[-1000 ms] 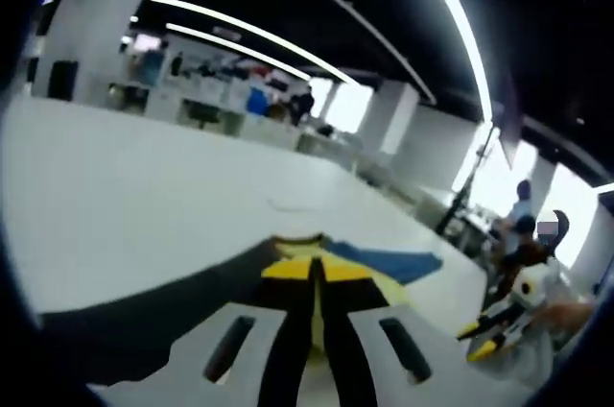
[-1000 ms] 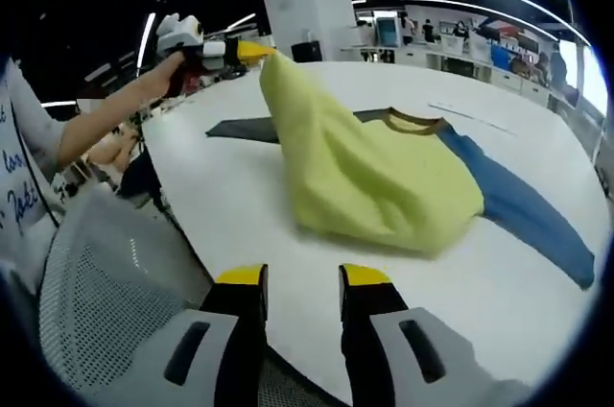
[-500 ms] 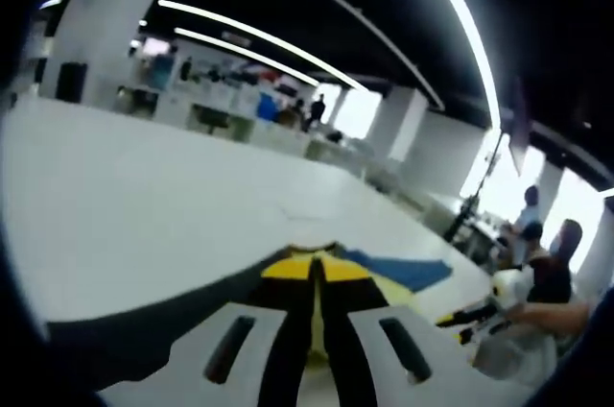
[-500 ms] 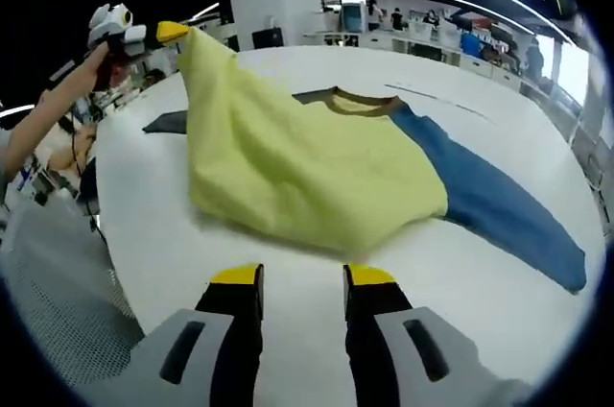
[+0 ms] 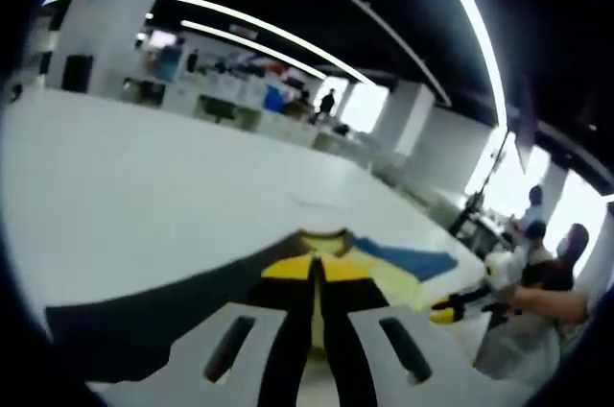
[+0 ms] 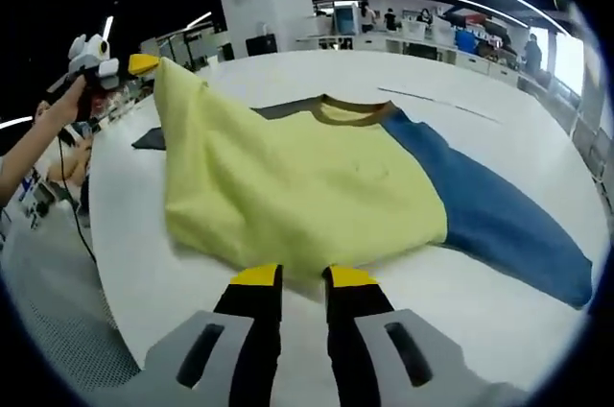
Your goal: Fold the garment on the visible template until the final outline fits inside the template.
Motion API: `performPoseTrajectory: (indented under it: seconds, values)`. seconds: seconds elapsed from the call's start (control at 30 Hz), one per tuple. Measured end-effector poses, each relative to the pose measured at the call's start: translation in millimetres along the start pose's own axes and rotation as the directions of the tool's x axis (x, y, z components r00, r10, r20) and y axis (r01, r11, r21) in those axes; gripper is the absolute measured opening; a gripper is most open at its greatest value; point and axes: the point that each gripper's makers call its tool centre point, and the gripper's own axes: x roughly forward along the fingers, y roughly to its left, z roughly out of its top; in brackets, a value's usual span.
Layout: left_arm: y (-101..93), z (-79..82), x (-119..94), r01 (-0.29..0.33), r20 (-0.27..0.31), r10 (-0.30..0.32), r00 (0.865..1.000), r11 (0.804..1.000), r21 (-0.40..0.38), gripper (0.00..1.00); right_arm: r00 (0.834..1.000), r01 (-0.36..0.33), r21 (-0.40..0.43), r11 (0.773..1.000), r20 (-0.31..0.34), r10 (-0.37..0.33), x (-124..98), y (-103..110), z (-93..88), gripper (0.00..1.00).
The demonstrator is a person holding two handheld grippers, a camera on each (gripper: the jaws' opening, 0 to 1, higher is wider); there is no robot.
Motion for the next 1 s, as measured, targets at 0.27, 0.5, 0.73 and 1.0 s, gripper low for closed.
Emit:
performPoseTrajectory:
  seconds: [0.27, 0.5, 0.73, 1.0]
  values:
    - [7.9, -6.0, 5, -0.027, -0.011, 0.027, 1.000, 0.999, -0.016, 0.00, 0.989, 0.054, 0.014, 0.998, 0.136, -0.055, -10, -25, 53.5, 0.01]
    - [10.9, -8.6, 8, -0.039, -0.027, 0.039, 0.999, 0.999, -0.012, 0.00, 0.966, 0.107, -0.040, 0.993, 0.242, -0.095, -20, -39, 111.8, 0.01]
    - [26.9, -13.3, 10, -0.093, -0.042, 0.092, 0.995, 0.995, -0.018, 0.00, 0.957, 0.147, -0.082, 0.986, 0.264, -0.120, -11, -55, 145.6, 0.01]
    - [48.3, -26.1, 9, -0.183, -0.077, 0.182, 0.980, 0.983, -0.009, 0.00, 0.966, 0.145, -0.103, 0.984, 0.230, -0.118, 32, -61, 159.7, 0.01]
